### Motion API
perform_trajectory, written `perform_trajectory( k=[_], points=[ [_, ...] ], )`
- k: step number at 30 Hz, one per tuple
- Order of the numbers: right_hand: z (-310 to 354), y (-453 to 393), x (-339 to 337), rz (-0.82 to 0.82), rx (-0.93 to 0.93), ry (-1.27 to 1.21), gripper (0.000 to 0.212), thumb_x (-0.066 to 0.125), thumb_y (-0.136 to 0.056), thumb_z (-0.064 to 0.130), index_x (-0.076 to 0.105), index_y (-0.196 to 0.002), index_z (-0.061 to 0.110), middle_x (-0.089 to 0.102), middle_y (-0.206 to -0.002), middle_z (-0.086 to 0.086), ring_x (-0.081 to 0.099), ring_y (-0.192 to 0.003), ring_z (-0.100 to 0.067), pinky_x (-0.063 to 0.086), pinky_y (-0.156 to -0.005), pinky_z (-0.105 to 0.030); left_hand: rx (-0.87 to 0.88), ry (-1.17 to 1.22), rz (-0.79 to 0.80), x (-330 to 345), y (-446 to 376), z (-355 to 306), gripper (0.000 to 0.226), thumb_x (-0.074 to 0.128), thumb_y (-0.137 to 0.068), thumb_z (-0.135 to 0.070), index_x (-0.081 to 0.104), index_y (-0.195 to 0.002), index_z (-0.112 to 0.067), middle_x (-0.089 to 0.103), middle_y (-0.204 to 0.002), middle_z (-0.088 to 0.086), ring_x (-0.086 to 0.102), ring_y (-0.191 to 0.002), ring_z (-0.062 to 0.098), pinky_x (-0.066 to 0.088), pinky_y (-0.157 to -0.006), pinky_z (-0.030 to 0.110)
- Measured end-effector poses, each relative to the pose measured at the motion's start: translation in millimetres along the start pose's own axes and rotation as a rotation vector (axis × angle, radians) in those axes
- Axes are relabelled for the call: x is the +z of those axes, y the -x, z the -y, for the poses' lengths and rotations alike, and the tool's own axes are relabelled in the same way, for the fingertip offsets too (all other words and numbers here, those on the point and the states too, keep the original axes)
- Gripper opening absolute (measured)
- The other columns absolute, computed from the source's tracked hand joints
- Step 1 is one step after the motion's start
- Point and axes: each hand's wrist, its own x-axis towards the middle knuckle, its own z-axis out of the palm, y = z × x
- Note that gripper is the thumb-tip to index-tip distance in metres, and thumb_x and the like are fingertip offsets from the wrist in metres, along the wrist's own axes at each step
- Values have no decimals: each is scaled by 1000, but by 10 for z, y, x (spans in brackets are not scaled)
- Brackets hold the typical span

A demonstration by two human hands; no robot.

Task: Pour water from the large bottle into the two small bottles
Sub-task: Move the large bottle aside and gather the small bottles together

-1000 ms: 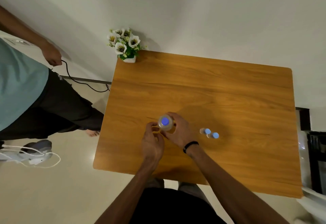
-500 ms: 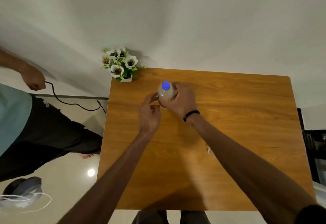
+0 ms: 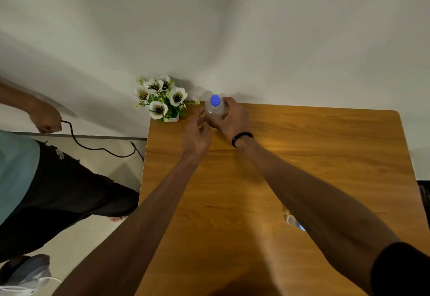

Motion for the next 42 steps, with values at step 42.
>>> perform_trajectory(
  k=[42],
  points=[
    [-1689, 2948, -1918, 177, 494, 107, 67, 87, -79, 18, 58, -140, 20, 61, -135, -3, 63, -108, -18, 56, -90, -36, 232, -419, 604, 1573, 2168, 868, 58, 81, -85, -21, 57, -138, -23, 61, -130, -6, 60, -111, 9, 50, -94, 25]
  ],
)
